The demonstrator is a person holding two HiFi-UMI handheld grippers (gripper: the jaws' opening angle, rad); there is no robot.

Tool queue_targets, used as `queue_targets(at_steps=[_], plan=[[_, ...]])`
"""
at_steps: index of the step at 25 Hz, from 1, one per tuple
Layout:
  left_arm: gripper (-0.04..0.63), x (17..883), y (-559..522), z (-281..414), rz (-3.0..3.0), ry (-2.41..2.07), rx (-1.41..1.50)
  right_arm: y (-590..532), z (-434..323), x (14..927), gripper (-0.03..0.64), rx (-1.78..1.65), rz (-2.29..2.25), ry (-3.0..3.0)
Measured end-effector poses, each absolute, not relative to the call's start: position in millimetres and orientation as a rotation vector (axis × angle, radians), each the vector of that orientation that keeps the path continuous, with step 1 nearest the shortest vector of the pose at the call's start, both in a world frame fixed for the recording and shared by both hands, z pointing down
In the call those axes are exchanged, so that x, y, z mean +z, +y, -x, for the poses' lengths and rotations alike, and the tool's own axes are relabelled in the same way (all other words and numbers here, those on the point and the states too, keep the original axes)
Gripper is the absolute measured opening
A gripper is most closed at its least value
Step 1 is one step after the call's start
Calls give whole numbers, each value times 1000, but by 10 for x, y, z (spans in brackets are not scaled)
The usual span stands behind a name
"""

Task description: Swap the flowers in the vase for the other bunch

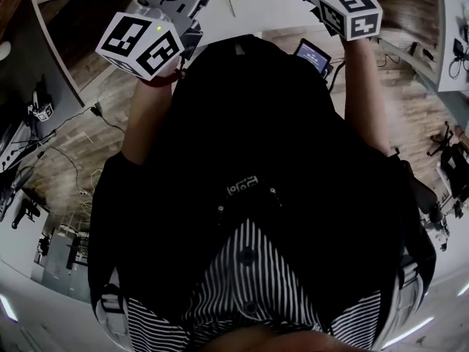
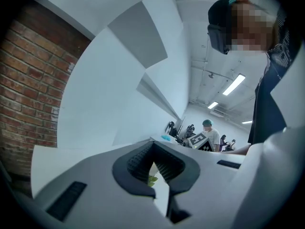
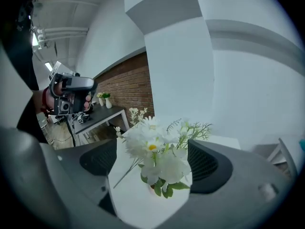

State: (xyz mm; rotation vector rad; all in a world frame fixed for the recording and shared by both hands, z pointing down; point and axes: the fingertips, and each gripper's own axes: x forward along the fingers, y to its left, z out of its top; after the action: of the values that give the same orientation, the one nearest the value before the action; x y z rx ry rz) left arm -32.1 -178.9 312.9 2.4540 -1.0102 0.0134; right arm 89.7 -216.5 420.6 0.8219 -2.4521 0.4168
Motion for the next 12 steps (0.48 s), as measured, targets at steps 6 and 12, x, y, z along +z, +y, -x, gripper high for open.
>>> queue_targets(at_steps=[6,12], plan=[[6,3191,-1771,650,-2408,-1066,8,-2261,-1212,4363,467,641,-1002,-2493],[6,3270,-1719,684,-2395,-1063,21,-2126,-1147,4967,488,818,-956,-2435]])
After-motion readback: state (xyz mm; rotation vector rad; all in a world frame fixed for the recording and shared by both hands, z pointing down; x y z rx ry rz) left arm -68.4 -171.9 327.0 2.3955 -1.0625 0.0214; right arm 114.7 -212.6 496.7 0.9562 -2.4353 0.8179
